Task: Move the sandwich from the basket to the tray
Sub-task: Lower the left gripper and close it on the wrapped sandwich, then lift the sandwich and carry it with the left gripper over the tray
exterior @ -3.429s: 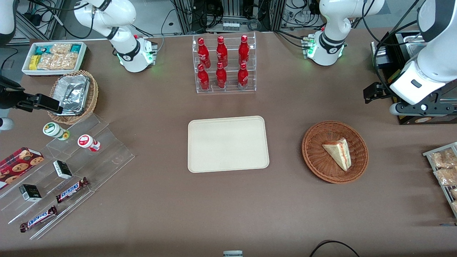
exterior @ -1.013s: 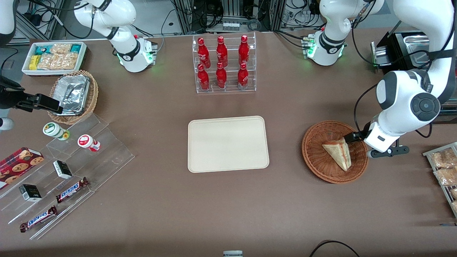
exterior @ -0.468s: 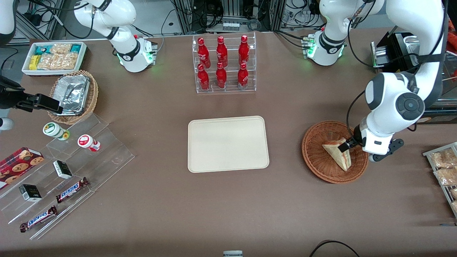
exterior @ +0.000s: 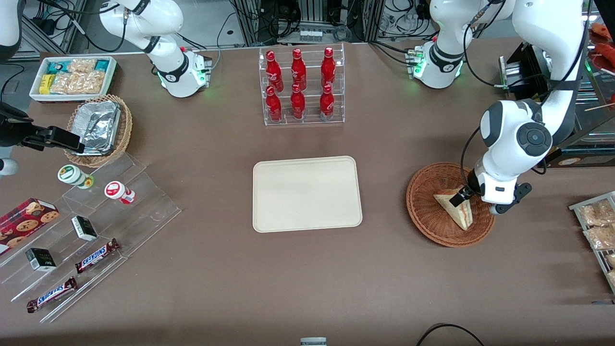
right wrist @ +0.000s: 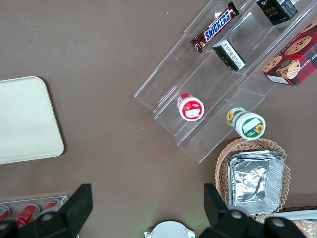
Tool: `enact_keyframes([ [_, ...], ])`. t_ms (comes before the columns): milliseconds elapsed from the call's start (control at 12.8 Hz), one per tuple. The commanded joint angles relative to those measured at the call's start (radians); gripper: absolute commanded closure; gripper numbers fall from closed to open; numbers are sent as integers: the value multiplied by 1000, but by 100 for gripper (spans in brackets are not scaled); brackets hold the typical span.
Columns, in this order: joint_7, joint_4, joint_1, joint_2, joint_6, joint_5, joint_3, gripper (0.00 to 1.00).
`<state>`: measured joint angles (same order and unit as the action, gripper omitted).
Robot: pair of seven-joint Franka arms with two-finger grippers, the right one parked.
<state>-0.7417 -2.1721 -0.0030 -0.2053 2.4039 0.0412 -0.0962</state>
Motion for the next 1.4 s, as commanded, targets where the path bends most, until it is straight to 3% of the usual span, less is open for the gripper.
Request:
enact_keyframes([
  [0, -19, -14, -2, -9, 31, -4, 1, 0],
  [468, -80, -14, -8, -77, 90, -17, 1, 0],
  [545, -84, -15, -9, -77, 92, -17, 1, 6],
  [623, -84, -15, -9, -75, 89, -15, 1, 31],
  [701, -81, -17, -9, -74, 86, -11, 1, 68],
  [779, -73, -18, -9, -71, 83, -6, 1, 91],
  [857, -67, -18, -11, -65, 74, -6, 1, 100],
  [1325, -4, 85, -41, -36, -144, 8, 0, 100],
])
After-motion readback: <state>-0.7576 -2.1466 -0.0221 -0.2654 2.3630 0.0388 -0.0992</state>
